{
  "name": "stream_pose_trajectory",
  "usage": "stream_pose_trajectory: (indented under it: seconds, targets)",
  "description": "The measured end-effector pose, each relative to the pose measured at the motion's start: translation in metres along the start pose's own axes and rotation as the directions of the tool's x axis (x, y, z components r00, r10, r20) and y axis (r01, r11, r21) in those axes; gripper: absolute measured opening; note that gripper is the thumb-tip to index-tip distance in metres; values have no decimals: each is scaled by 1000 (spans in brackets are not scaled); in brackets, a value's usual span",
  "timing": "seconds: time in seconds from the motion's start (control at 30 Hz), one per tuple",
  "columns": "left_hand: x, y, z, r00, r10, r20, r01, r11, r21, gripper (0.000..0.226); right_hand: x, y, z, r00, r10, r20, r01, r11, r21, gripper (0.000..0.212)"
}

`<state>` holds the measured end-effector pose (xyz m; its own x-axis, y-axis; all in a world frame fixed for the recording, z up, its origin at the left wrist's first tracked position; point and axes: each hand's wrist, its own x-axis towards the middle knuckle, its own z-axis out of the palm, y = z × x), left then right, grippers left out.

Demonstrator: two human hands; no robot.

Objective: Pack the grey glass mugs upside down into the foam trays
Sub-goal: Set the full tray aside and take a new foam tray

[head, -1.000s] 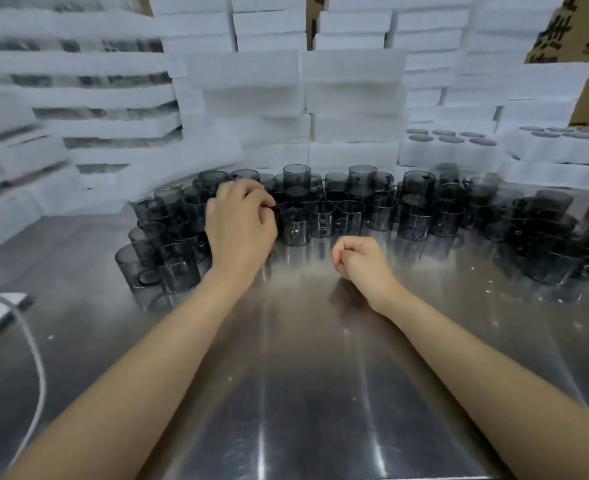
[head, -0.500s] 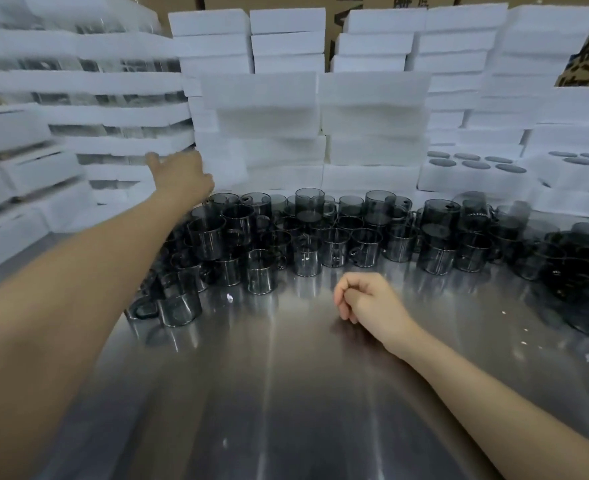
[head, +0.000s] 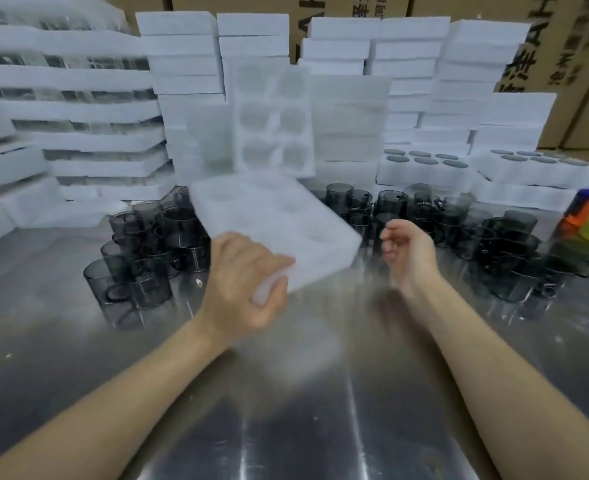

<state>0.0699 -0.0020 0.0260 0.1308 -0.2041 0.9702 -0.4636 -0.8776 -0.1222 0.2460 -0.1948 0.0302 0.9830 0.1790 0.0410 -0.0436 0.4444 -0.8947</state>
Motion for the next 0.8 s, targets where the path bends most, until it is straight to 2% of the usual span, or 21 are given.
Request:
stream_pose_trajectory:
  seconds: [0.03, 0.1, 0.23, 0.37, 0.47, 0.57, 0.67, 0.73, 0.77, 0.8]
  targets:
    - [-4, 6, 2, 998, 38, 44, -36, 998, -44, 17, 2, -7, -8, 998, 57, 3, -57, 995, 86, 23]
    - [-6, 15, 5, 986, 118, 116, -106, 989, -105, 16, 3, -16, -19, 993, 104, 47, -108, 990, 88, 27]
    - [-6, 27, 9, 949, 239, 204, -190, 954, -234, 19, -1, -22, -16, 958, 144, 248, -112, 984, -139, 29]
    - [-9, 33, 6, 926, 261, 272, -138, 906, -400, 24, 1, -14, -11, 942, 142, 303, -14, 921, -388, 25]
    - [-5, 33, 7, 906, 295, 302, -144, 888, -437, 29, 4, -7, -15, 928, 130, 349, 62, 870, -489, 30]
    - [-3, 33, 8, 872, 379, 310, -226, 873, -432, 28, 4, -2, -19, 907, 144, 395, 93, 848, -522, 39]
    - [-3, 34, 9, 820, 477, 318, -336, 849, -407, 26, 3, -4, -20, 905, 177, 386, 61, 845, -531, 47]
    - [-3, 30, 7, 810, 477, 343, -346, 859, -378, 22, 4, -9, -24, 936, 139, 324, 86, 801, -592, 34]
    - [-3, 24, 4, 817, 446, 366, -324, 879, -350, 22, 6, -13, -28, 953, 117, 278, 90, 770, -631, 21]
    - [-3, 17, 1, 829, 395, 394, -286, 907, -309, 25, 6, -18, -32, 966, 105, 235, 79, 747, -660, 18]
